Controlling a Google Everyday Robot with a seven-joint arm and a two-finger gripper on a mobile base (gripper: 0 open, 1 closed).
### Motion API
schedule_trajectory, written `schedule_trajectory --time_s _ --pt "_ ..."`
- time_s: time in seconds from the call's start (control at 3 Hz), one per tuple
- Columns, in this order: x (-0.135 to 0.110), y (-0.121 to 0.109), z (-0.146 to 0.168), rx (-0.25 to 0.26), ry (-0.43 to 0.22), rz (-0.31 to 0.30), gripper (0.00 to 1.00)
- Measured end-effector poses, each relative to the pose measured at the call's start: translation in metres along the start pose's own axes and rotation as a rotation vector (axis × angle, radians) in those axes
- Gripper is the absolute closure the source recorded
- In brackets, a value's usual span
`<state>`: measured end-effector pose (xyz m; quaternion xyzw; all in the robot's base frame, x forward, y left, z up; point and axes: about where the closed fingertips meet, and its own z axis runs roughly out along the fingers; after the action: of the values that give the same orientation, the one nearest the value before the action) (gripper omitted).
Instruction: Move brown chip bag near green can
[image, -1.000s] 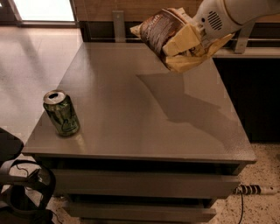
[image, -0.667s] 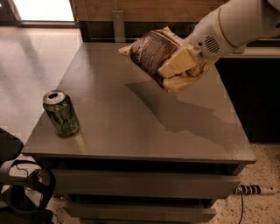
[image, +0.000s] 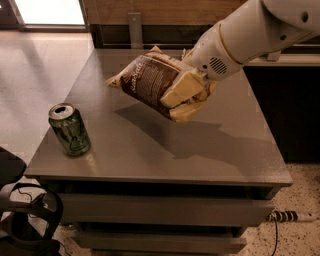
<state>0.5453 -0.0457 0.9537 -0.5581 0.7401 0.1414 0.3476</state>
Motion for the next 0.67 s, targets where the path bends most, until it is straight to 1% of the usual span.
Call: schedule_trajectory --time_s 0.33,0.67 --pt "-0.004 0.015 0.009 -0.048 0.021 -0.049 1.0" --pt "0.001 0.032 0.002 -0.044 0.054 -0.067 1.0"
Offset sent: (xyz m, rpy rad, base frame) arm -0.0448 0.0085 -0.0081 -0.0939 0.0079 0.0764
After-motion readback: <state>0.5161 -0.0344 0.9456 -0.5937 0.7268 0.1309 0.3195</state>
